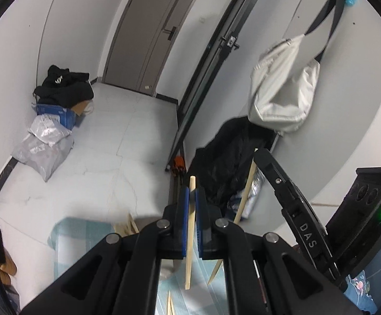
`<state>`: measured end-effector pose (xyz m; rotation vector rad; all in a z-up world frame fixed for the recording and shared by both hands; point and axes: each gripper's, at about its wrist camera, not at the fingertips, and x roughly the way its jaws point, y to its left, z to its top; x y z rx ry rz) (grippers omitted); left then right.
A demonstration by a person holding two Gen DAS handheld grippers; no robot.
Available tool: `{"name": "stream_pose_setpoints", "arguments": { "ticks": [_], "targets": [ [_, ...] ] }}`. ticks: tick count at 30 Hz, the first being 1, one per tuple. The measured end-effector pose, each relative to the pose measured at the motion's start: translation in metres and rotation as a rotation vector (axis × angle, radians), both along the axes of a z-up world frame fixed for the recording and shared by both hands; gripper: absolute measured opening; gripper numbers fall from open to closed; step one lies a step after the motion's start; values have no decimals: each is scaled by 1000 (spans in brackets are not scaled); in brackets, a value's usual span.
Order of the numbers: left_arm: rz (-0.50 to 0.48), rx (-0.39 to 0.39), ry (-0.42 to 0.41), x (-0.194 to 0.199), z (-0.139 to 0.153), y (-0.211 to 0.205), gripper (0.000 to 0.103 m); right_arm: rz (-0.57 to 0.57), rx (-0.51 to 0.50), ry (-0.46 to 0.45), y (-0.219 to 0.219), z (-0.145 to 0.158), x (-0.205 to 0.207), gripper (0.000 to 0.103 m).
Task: Organize utensils
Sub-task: 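Lift both held chopsticks and carry them above the white holder, then lower both chopsticks into the holder and open both grippers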
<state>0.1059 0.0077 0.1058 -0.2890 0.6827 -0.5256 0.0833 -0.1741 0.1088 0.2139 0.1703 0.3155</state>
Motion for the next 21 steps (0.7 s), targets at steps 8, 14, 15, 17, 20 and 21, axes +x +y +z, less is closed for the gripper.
{"name": "stream_pose_setpoints", "arguments": {
  "ticks": [8,14,15,17,20,21],
  "targets": [
    [58,-33,-27,29,0,18,2,14,20,-34,9,8,48,4],
    [117,-31,-28,45,-14,24,2,-23,50,-34,16,-5,73,4],
    [123,-26,-31,47,-15,24,2,-33,44,-31,19,-10,76,4],
    [140,-15,-43,50,-19,24,2,-48,35,-27,22,-18,80,4],
    [148,-12,-69,50,-27,24,2,-82,16,-11,28,-33,85,4],
    [152,-4,-76,50,-30,23,2,-95,14,-4,29,-38,86,4]
  ]
}}
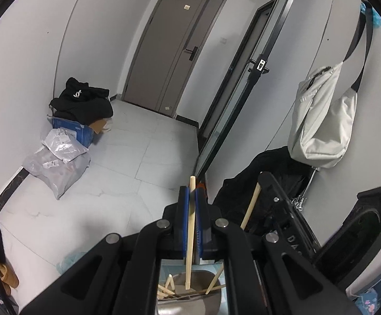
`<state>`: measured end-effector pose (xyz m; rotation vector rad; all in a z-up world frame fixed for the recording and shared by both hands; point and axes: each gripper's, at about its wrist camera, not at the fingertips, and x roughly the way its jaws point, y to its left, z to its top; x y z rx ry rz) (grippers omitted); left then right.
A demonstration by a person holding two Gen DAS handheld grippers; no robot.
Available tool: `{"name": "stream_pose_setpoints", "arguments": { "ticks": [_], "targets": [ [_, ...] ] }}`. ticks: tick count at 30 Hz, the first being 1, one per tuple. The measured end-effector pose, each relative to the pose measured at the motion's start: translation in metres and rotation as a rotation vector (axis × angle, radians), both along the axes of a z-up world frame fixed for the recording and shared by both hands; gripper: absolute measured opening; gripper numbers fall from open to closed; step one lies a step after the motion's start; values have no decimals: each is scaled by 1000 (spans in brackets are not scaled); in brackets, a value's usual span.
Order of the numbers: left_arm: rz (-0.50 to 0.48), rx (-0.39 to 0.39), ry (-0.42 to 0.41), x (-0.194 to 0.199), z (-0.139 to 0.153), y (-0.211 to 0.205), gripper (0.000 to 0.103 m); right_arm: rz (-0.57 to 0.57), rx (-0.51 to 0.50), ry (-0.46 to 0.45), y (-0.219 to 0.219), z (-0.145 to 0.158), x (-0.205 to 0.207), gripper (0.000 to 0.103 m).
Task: Organize utensils
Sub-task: 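Lower both chopsticks into the holder and open both grippers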
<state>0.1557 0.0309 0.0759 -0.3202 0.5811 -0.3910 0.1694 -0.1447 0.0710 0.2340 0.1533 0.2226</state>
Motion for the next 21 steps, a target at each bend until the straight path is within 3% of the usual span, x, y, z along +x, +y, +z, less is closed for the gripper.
{"name": "stream_pose_setpoints", "arguments": {
  "ticks": [8,14,21],
  "targets": [
    [1,43,-25,-1,-15,0,2,-71,-39,-6,10,-18,5,4],
    [-7,36,-24,-2,-19,1,2,-69,-93,-28,22,-23,0,4],
    [-30,76,-18,-8,-26,-4,2,-40,-106,10,23,-31,-6,4]
  ]
}}
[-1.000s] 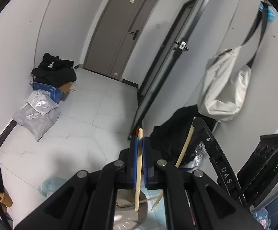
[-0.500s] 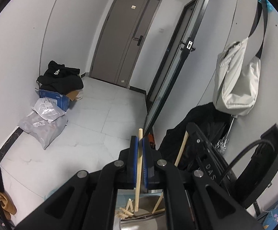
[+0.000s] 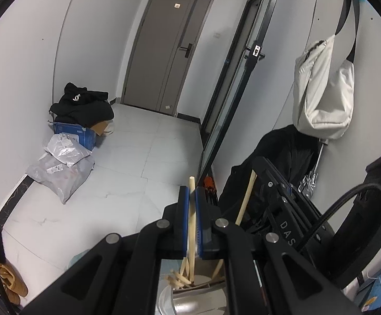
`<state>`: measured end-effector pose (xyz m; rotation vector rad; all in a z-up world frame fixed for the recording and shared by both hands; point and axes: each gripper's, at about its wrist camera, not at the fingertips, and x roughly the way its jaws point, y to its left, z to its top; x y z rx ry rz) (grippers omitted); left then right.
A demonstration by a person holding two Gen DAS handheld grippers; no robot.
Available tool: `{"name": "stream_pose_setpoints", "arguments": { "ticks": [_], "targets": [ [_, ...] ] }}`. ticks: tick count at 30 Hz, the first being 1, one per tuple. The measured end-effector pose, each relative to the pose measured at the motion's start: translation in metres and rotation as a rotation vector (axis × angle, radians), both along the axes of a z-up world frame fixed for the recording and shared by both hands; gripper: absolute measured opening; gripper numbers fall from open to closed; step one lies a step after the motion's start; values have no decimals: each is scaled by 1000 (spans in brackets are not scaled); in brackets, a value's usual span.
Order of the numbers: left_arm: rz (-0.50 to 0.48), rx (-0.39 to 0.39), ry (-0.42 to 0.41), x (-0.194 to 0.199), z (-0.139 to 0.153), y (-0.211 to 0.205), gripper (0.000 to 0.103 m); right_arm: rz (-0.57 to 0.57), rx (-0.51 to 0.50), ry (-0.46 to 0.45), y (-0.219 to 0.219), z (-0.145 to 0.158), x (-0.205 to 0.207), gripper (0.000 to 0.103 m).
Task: Organize utensils
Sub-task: 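Lower both chopsticks into the holder and open both grippers, then move both open grippers back down to the last chopsticks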
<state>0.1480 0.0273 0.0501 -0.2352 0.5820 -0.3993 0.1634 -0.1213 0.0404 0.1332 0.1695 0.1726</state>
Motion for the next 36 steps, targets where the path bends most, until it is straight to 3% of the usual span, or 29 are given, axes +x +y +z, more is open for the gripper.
{"name": "stream_pose_setpoints", "arguments": {
  "ticks": [17,18,20,21,22,27,36],
  "targets": [
    [-77,37,128,-17,-20,-3,2,172,57,220,-21,-19,-42,7],
    [-70,43,132,-17,-20,-3,2,178,73,235,-24,-20,-45,8],
    [-54,45,153,-19,-23,-1,4,171,99,267,-32,-21,-50,20],
    [-60,35,164,-19,-23,0,6,171,109,279,-34,-22,-52,28],
    [-73,26,174,-20,-24,0,8,177,125,303,-38,-24,-55,30],
    [-48,11,184,-34,-22,5,42,156,126,301,-46,-20,-77,30],
    [-2,71,94,-81,4,12,72,86,161,304,-70,0,-134,56]
  ]
}}
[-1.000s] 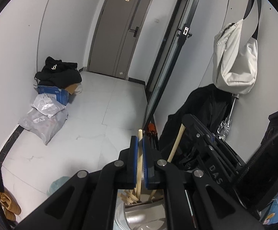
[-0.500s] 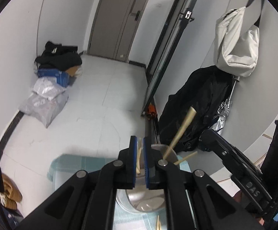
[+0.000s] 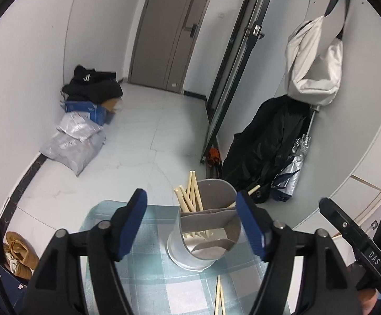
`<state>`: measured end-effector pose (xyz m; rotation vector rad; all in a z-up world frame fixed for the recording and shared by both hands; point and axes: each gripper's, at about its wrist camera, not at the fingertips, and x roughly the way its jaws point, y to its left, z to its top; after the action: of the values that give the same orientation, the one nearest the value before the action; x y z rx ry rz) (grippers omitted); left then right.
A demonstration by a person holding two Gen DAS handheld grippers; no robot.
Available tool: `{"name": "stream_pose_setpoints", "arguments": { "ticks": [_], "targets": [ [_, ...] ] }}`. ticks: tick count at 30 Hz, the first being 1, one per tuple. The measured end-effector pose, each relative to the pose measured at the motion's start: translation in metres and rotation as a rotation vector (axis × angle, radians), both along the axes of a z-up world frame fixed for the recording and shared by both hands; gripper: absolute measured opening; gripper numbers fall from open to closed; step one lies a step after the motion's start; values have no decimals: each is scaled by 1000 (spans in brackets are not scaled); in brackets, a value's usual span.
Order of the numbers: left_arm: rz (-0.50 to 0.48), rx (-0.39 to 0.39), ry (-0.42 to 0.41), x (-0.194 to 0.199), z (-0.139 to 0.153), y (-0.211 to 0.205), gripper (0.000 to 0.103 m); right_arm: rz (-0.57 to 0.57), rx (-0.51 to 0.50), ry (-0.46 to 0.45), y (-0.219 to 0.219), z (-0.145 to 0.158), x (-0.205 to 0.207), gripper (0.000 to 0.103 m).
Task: Organize utensils
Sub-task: 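Move both open grippers back down to the last chopsticks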
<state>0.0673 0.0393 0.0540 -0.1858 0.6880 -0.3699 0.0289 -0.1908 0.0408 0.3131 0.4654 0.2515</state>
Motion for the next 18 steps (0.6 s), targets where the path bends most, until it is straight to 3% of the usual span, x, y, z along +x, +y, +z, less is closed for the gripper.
{"name": "stream_pose_setpoints", "arguments": {
  "ticks": [3,7,12,18],
  "targets": [
    [28,18,-42,-20,7,1,83,-28,3,16,-9,10,-28,61],
    [31,21,-82,-39,11,2,87,-54,-12,6,-14,27,-61,72],
    [25,14,-104,-57,15,4,93,-76,-118,6,-5,62,-98,85],
    [32,12,-147,-74,18,10,93,-9,-211,28,11,98,-146,96]
  ]
}}
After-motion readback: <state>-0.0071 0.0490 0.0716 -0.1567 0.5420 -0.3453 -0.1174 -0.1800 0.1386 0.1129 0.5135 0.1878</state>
